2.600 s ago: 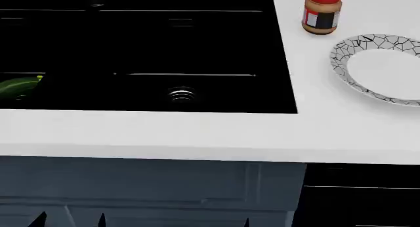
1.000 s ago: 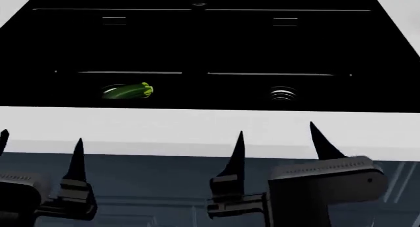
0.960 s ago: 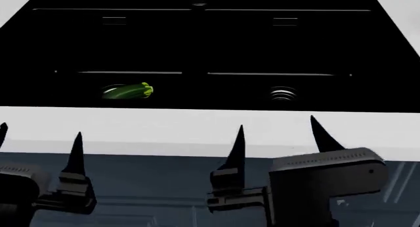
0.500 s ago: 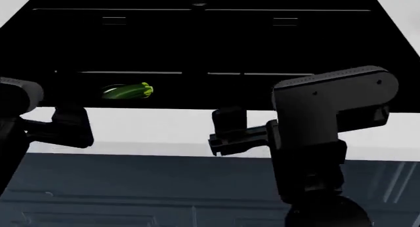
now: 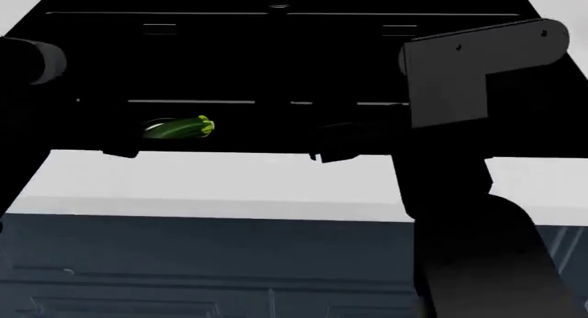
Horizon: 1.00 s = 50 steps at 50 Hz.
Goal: Pick the zucchini from the sink and place it on the plate located on the counter
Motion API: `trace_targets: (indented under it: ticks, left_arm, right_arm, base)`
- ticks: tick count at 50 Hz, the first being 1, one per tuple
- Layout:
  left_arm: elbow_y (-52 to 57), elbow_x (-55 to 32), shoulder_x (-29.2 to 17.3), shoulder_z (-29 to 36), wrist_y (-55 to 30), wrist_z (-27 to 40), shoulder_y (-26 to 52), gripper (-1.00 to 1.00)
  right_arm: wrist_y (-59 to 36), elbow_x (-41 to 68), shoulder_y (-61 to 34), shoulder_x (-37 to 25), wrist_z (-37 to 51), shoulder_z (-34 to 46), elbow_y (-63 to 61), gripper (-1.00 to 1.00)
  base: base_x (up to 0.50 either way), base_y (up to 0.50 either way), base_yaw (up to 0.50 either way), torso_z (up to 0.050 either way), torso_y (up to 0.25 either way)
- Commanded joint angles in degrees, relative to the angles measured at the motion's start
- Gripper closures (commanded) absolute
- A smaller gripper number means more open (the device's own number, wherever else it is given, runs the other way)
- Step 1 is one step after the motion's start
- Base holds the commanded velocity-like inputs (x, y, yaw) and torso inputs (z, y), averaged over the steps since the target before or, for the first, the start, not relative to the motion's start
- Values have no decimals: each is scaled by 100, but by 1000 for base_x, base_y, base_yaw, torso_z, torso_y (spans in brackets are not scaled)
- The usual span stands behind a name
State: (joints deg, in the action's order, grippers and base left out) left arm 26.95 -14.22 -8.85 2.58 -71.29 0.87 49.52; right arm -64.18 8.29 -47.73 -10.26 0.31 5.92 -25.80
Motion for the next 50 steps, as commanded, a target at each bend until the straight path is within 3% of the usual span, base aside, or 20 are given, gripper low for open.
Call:
trace_targets:
  ticks: [1, 4, 5, 16, 26, 50]
  left_arm:
    - [155, 51, -10, 18, 71, 34, -172, -100]
    - [155, 51, -10, 18, 71, 34, -172, -100]
    - [216, 907, 301, -52, -9, -628, -186, -100]
    - [-129, 908, 206, 132, -505, -569, 585, -100]
    - [-796, 928, 127, 143, -308, -540, 955, -100]
    - [-1054, 878, 4, 101, -144, -488, 969, -100]
  right_arm:
    - [34, -35, 144, -7, 21, 47, -171, -100]
    - [34, -35, 144, -7, 21, 47, -171, -100]
    - [-12, -1135, 166, 465, -853, -167, -170, -100]
    - [-214, -1050, -704, 351, -922, -141, 547, -100]
    - [46, -1049, -1315, 302, -916, 81, 1519, -100]
    - [296, -963, -1285, 236, -829, 100, 1982, -100]
  base:
    - [0, 0, 0, 0, 0]
    - [0, 0, 0, 0, 0]
    - [0, 0, 0, 0, 0]
    - [0, 0, 0, 0, 0]
    - [62, -13, 0, 0, 0]
    - [496, -75, 0, 0, 0]
